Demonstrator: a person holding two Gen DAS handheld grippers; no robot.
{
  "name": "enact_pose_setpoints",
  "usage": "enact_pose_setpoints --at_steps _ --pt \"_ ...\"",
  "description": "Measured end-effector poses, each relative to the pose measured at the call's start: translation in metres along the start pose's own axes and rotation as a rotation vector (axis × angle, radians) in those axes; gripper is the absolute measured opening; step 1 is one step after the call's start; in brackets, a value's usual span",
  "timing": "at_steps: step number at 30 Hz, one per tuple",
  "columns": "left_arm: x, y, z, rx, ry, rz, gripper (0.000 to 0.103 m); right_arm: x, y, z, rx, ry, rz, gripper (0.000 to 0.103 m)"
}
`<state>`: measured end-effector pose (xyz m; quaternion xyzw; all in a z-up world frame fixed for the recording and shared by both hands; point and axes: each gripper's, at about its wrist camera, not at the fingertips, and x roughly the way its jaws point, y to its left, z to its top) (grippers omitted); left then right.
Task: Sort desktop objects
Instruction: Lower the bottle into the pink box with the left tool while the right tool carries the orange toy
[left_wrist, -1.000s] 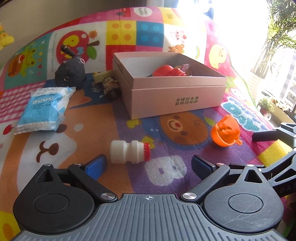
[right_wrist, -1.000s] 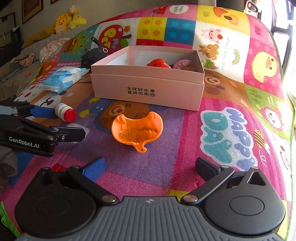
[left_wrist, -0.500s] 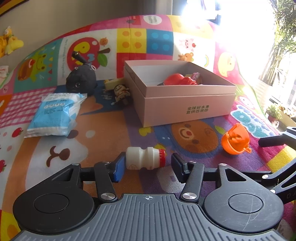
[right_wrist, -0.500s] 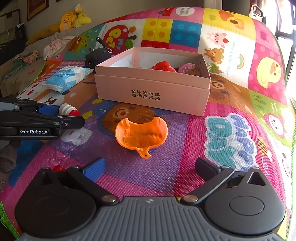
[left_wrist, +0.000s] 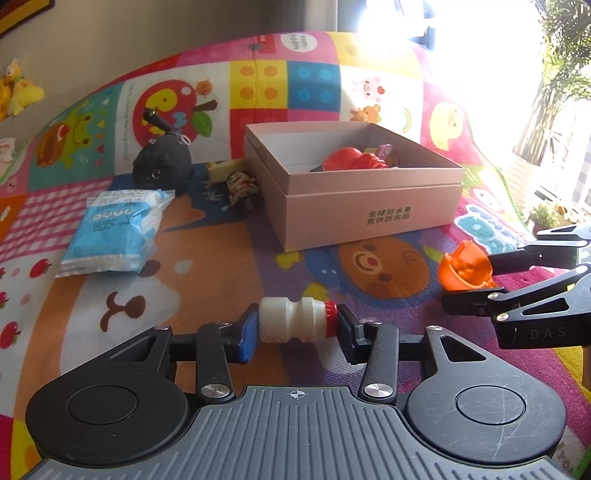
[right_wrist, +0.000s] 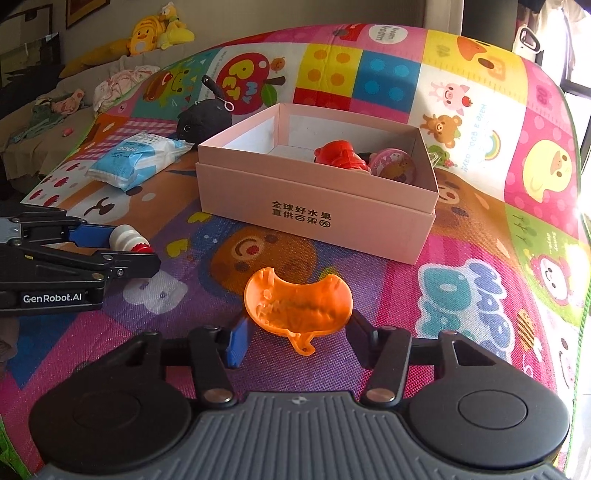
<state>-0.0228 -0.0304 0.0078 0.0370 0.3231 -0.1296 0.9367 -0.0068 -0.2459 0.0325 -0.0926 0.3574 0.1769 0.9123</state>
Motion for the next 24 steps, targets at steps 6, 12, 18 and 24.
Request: enact_pose_setpoints --at_steps 6,12,18,24 --pt "-0.031 -0.011 0.014 0.063 -0.072 -0.034 0.048 -0.044 -0.006 0.010 -0.006 -0.044 0.063 0.047" --pt "-0.060 -0.026 0.054 0.131 -0.218 -0.056 0.048 -0.104 -0.015 0.041 -0.019 -0.227 0.029 0.047" --pt "-0.054 -0.038 0.099 0.175 -0.306 -0.059 0.048 -0.146 -0.031 0.074 -0.050 -0.395 -0.061 0.047" --pt "0.020 -0.038 0.121 0.132 -0.216 -0.045 0.048 -0.137 -0.052 0.090 -0.006 -0.407 -0.117 0.047"
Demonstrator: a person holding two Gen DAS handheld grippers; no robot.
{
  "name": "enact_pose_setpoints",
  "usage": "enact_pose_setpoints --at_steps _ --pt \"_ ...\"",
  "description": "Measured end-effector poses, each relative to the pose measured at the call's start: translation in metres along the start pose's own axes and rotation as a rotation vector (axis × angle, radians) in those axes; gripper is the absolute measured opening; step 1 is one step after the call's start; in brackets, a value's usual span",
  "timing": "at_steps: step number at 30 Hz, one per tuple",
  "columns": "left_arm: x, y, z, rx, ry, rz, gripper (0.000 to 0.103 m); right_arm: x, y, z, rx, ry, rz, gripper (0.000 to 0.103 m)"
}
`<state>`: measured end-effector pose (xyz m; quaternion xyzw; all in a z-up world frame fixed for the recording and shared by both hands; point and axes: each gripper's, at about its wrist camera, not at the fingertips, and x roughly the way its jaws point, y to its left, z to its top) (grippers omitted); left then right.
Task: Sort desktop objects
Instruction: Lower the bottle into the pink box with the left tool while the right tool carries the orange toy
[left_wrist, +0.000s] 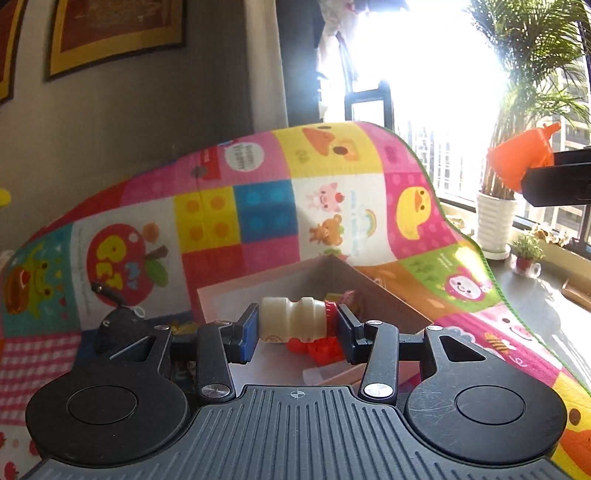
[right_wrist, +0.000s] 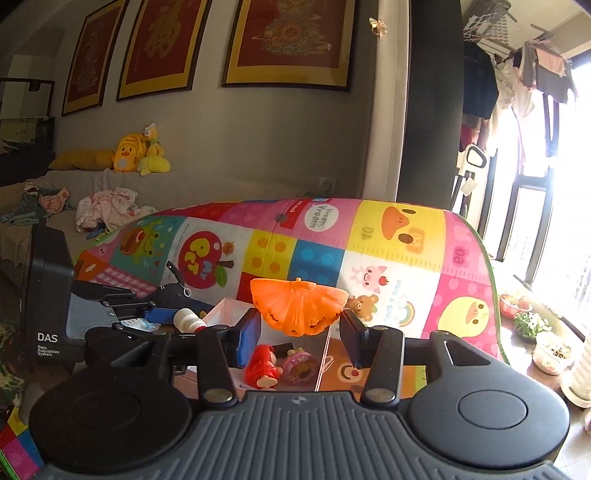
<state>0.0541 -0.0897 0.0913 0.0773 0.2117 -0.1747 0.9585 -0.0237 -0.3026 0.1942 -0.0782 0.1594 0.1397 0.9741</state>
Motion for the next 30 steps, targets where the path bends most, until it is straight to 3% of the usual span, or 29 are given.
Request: enact_pose_setpoints --at_steps 3,5,7,9,16,18,22,27,30 --pt "0.034 0.006 -0.012 -0.037 0.049 -0.014 0.049 0.022 -0.005 -0.010 0.014 0.048 -0.013 0.047" --pt "0.042 0.011 -0.020 -0.062 0.076 -0.013 0.056 0.039 -0.005 -0.019 0.013 0.089 -0.028 0.047" --pt "0.036 0.017 -0.027 -0.081 0.069 -0.021 0.074 0.056 -0.005 -0.027 0.010 0.126 -0.039 0.047" --pt "0.021 0.022 -0.034 -0.089 0.043 -0.013 0.086 0.075 -0.002 -0.037 0.017 0.167 -0.032 0.047" --pt "-0.024 0.047 -0.066 -0.141 0.046 0.067 0.093 0.135 0.013 -0.055 0.035 0.261 -0.014 0.047" --pt "-0.031 0.056 -0.074 -0.162 0.055 0.093 0.095 0.148 0.015 -0.058 0.048 0.283 -0.021 0.055" --pt "-0.039 0.075 -0.091 -0.183 0.068 0.162 0.096 0.158 0.021 -0.059 0.057 0.315 -0.022 0.056" --pt "-0.042 0.099 -0.106 -0.239 0.070 0.255 0.096 0.152 0.047 -0.038 -0.012 0.296 0.029 0.056" --pt "-0.043 0.108 -0.113 -0.292 0.061 0.279 0.097 0.161 0.073 -0.011 -0.044 0.300 0.118 0.056"
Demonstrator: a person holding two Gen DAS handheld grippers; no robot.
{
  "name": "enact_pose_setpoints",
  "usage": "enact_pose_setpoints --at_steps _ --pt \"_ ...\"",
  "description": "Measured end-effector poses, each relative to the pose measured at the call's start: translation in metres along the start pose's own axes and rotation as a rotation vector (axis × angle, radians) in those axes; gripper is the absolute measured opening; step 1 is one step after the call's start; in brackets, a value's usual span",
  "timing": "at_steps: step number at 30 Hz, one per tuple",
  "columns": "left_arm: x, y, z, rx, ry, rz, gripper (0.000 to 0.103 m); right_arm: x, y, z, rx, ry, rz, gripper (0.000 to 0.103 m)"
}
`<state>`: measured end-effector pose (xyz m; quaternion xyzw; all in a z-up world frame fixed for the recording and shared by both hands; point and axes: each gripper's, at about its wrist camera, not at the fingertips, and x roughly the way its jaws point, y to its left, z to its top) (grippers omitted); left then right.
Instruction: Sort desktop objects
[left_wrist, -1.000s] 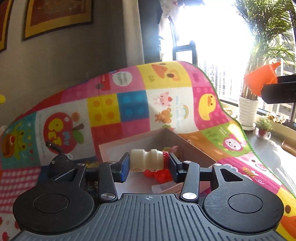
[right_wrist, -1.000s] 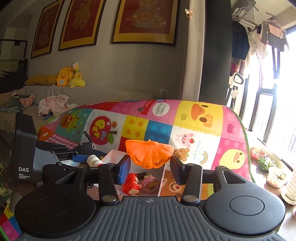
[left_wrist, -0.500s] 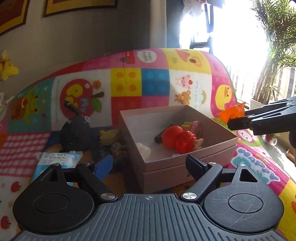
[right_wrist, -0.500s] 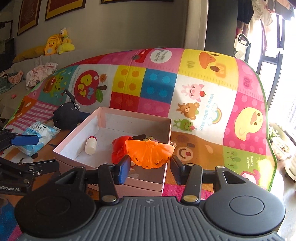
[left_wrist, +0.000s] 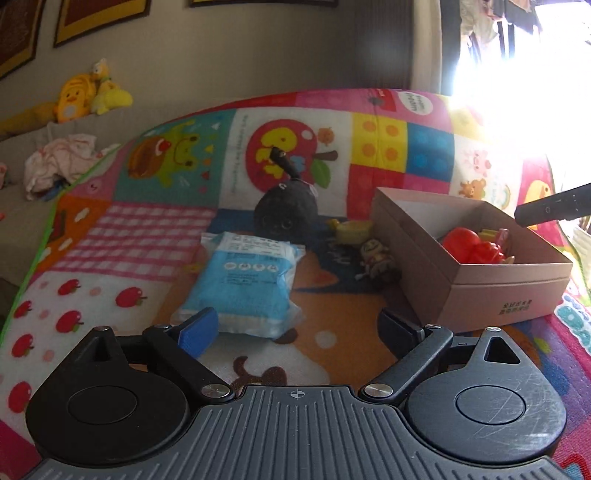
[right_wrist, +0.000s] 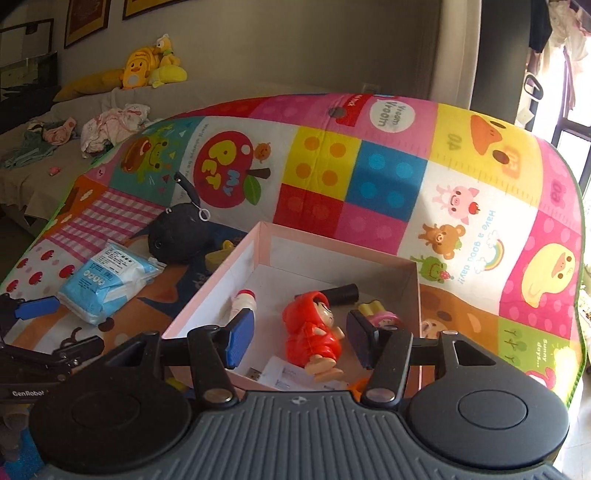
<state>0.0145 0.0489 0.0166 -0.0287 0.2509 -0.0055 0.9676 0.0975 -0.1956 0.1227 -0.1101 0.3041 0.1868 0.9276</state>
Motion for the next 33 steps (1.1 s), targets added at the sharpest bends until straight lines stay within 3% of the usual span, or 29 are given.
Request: enact_pose_setpoints --at_steps 3,6,9,13,17,19,21,23,26,28,33 --pt "-0.003 0.004 -0.002 -0.021 -0.014 -0.025 0.097 0.015 0.032 0.028 -0.084 0.009 0.057 0.056" --pt "-0.008 0.002 -0.005 -0.007 -0.038 -0.038 0.100 0.042 0.074 0.044 -0.275 0.016 0.028 0.056" --pt "-0.010 -0.006 -0.006 0.028 -0.039 -0.014 0.100 0.083 0.115 0.046 -0.491 0.078 -0.020 0.055" --pt "-0.011 -0.010 -0.008 0.058 -0.031 -0.023 0.100 0.134 0.139 0.051 -0.576 0.215 -0.040 0.054" --pt "-0.010 -0.001 -0.008 0.008 -0.025 -0.054 0.100 0.170 0.151 0.054 -0.644 0.295 -0.108 0.054" --pt "-0.008 0.005 -0.008 -0.029 -0.015 -0.066 0.100 0.185 0.154 0.050 -0.689 0.327 -0.175 0.047" --pt "-0.006 0.010 -0.007 -0.061 -0.006 -0.074 0.100 0.193 0.155 0.047 -0.706 0.350 -0.190 0.026" --pt "-0.005 0.012 -0.008 -0.076 -0.002 -0.077 0.100 0.189 0.153 0.049 -0.686 0.331 -0.189 0.018" --pt "-0.005 0.012 -0.008 -0.076 -0.002 -0.082 0.100 0.165 0.146 0.063 -0.617 0.252 -0.172 0.016" --pt "-0.004 0.012 -0.007 -0.079 0.001 -0.087 0.100 0.141 0.139 0.075 -0.548 0.207 -0.147 0.001" --pt "-0.003 0.013 -0.007 -0.089 0.011 -0.089 0.100 0.060 0.119 0.092 -0.407 0.086 -0.027 0.000"
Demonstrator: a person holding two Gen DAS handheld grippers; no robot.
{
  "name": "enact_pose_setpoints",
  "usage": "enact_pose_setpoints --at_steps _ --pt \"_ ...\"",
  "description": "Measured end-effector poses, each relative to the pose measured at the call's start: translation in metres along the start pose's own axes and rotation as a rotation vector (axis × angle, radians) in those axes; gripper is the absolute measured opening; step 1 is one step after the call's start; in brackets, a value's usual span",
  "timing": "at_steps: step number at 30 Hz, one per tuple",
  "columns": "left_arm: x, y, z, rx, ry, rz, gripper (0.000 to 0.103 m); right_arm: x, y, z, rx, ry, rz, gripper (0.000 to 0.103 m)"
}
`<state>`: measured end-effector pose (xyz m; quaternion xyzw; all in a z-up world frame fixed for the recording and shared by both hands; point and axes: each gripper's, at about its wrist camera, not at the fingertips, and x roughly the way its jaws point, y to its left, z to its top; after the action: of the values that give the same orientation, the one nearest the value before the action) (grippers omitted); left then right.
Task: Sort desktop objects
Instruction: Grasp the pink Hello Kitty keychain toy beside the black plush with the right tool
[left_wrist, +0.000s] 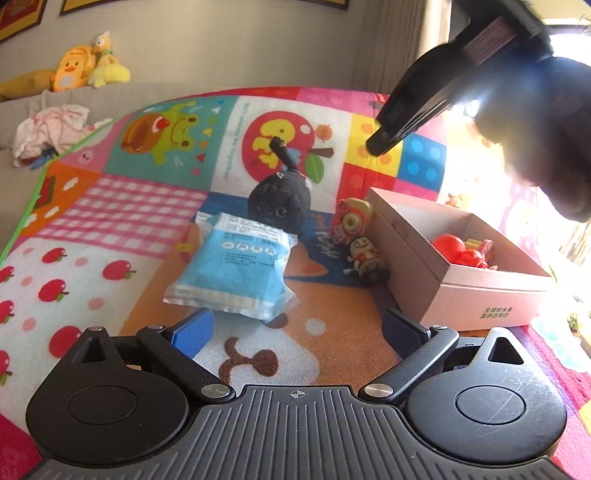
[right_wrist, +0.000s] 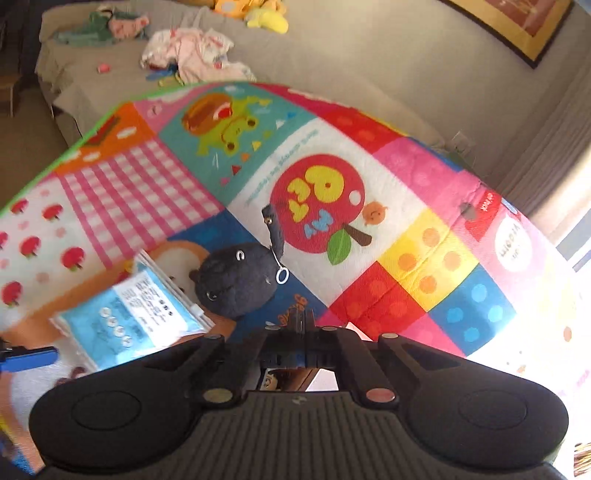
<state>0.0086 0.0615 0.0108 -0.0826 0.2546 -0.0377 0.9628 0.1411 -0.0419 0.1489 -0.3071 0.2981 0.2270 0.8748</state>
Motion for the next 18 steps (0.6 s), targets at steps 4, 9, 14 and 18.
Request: enact_pose_setpoints --at_steps 4,9,14,18 --pt "0.000 -0.001 0.000 0.003 0.003 0.001 0.100 -0.038 -0.006 -0.019 0.012 -0.021 0.075 0.000" --pt "-0.001 -0.007 -0.001 0.041 -0.003 0.025 0.100 -0.002 -0.007 -0.027 0.045 0.064 0.079 0.018" --pt "0.000 -0.006 -0.001 0.035 0.000 0.018 0.101 0.061 -0.007 -0.013 0.055 0.092 0.029 0.043" --pt "0.000 -0.002 -0.001 0.013 0.000 0.006 0.101 0.116 -0.006 0.002 0.046 0.156 -0.005 0.043"
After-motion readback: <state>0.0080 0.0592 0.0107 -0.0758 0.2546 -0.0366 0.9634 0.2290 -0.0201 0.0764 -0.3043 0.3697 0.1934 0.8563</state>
